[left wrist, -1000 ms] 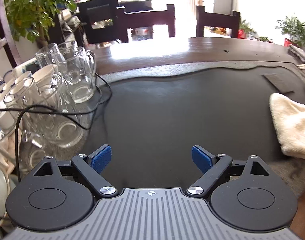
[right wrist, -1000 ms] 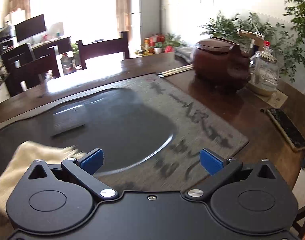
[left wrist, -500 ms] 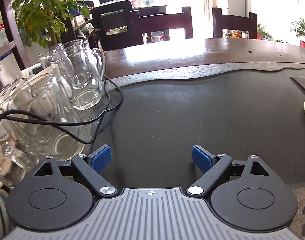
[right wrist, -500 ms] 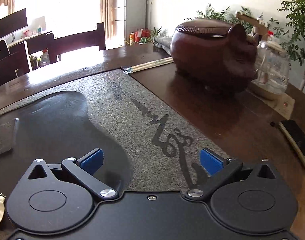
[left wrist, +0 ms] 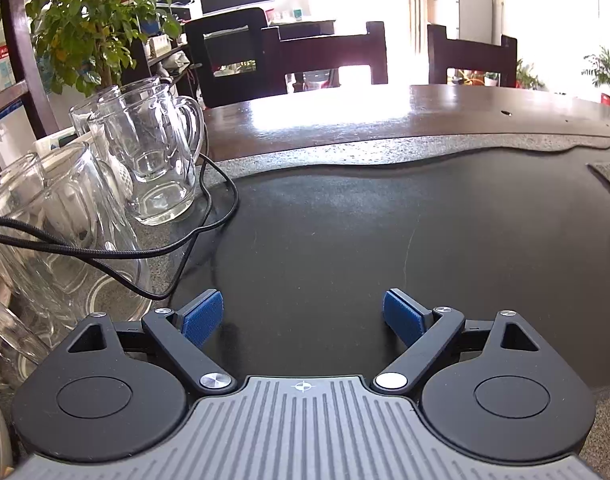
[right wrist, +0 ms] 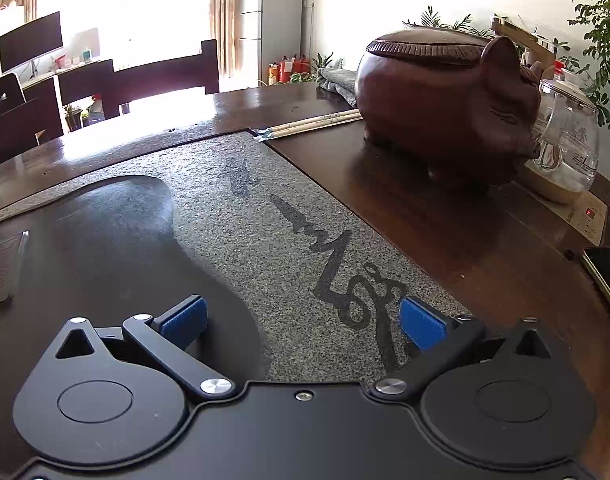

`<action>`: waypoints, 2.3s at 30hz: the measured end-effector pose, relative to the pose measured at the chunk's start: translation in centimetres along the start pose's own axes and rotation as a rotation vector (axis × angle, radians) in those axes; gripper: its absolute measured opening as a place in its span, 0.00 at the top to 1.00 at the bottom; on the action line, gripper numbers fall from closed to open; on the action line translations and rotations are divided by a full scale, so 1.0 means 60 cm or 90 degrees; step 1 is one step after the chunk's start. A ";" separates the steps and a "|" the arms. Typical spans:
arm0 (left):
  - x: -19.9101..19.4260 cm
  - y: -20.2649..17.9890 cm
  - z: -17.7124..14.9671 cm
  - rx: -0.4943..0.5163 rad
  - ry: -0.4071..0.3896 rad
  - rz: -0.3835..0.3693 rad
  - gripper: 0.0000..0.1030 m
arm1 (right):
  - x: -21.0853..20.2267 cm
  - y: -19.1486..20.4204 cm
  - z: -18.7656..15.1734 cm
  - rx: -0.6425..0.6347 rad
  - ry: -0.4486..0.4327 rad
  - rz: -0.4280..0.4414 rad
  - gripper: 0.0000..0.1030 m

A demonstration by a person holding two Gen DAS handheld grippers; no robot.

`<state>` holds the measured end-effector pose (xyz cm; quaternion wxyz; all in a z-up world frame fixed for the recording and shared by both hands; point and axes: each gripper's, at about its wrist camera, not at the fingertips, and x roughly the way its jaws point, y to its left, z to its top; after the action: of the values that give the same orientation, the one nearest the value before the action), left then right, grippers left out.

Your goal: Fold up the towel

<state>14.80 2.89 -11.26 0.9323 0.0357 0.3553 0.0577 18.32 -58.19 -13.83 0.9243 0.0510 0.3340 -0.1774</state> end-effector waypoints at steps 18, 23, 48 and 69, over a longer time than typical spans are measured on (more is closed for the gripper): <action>0.004 0.018 -0.006 -0.032 0.006 -0.027 0.02 | 0.002 0.000 0.000 0.000 0.000 0.000 0.00; 0.006 0.024 -0.006 -0.032 0.005 -0.029 0.01 | 0.002 0.000 0.000 0.000 0.000 0.000 0.00; 0.011 0.039 -0.008 -0.016 0.005 -0.045 0.00 | 0.002 -0.001 0.000 0.000 0.000 0.000 0.00; 0.011 0.039 -0.007 -0.015 0.005 -0.045 0.00 | 0.001 -0.001 0.000 0.000 0.000 0.000 0.00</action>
<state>14.82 5.30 -11.79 0.9328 0.0116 0.3591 0.0290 18.36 -58.25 -13.89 0.9245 0.0510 0.3338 -0.1771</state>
